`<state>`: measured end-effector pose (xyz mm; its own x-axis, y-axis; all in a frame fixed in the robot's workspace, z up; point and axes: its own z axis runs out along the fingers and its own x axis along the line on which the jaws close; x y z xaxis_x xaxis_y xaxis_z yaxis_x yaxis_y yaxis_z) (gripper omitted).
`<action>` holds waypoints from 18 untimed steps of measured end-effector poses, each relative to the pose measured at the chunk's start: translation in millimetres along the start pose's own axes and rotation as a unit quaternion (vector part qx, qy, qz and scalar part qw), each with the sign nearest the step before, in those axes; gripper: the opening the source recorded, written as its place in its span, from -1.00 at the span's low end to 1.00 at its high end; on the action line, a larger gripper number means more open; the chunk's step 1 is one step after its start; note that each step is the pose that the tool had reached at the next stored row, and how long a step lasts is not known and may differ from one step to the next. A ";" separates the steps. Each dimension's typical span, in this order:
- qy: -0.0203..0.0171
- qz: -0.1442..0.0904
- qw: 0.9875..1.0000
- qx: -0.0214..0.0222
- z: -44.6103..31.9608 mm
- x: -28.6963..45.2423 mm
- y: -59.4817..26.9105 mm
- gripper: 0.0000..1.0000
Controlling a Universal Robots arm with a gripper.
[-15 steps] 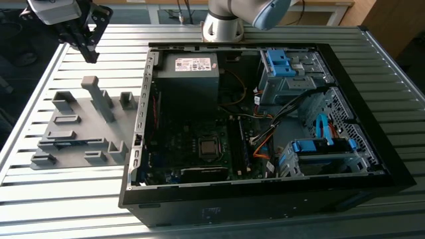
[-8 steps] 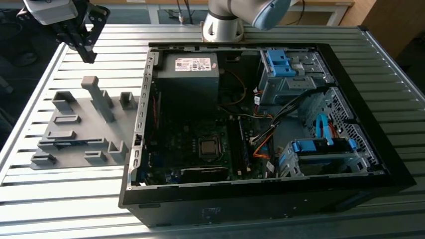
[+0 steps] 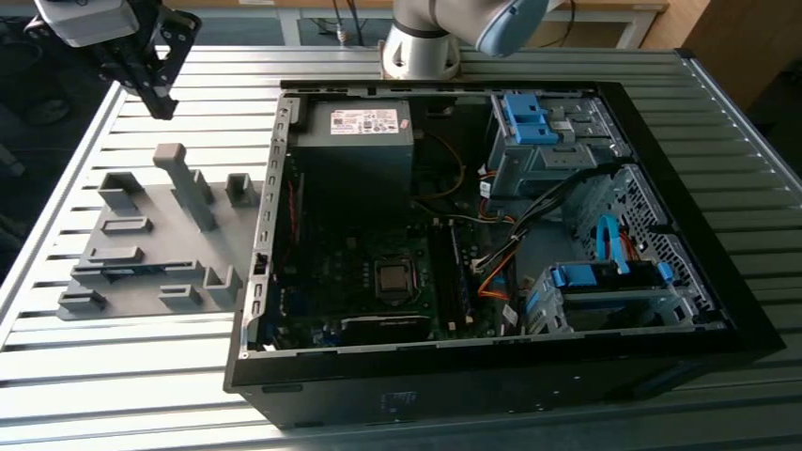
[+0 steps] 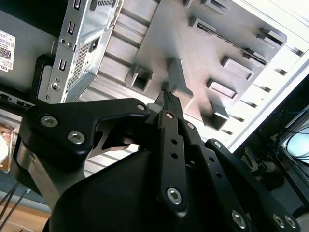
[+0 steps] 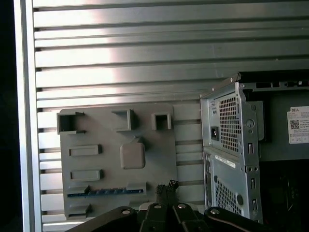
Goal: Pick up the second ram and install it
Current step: 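Reach for the second ram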
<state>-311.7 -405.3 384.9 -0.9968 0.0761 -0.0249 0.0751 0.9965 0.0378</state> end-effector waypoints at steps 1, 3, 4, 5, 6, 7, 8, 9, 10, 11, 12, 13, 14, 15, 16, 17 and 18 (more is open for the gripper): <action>0.000 0.000 1.000 0.000 0.0 0.9 -0.1 -0.79; 0.000 0.000 1.000 0.000 -0.1 3.6 -0.4 -0.79; 0.000 0.000 1.000 0.000 -0.1 5.4 -0.5 -0.79; 0.000 0.000 1.000 0.000 -0.1 7.3 -0.8 -0.79; 0.000 0.000 1.000 0.000 -0.2 9.4 -1.2 -0.79; 0.000 0.000 1.000 0.000 -0.2 11.0 -1.8 -0.79; 0.000 0.000 1.000 0.000 -0.3 12.4 -2.8 -0.79; 0.000 0.000 1.000 0.000 -0.4 13.8 -3.8 -0.79; 0.000 0.000 1.000 0.001 -0.4 15.3 -4.7 -0.79; 0.000 0.000 1.000 0.001 -0.5 16.8 -5.5 -0.79; 0.000 0.000 1.000 0.002 -0.6 18.1 -6.1 -0.79; 0.000 0.000 1.000 0.003 -0.6 19.2 -6.6 -0.79; 0.000 0.000 1.000 0.003 -0.5 20.4 -7.1 -0.79; 0.000 0.000 1.000 0.003 -0.5 22.1 -7.7 -0.79; 0.000 0.000 1.000 0.003 -0.5 24.0 -8.5 -0.79; 0.000 0.000 1.000 0.003 -0.6 26.2 -9.4 -0.79; 0.000 0.000 1.000 0.003 -0.5 28.5 -10.6 -0.79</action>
<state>-340.9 -413.7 384.3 -0.9968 0.0759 -0.0255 0.0750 0.9967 0.0315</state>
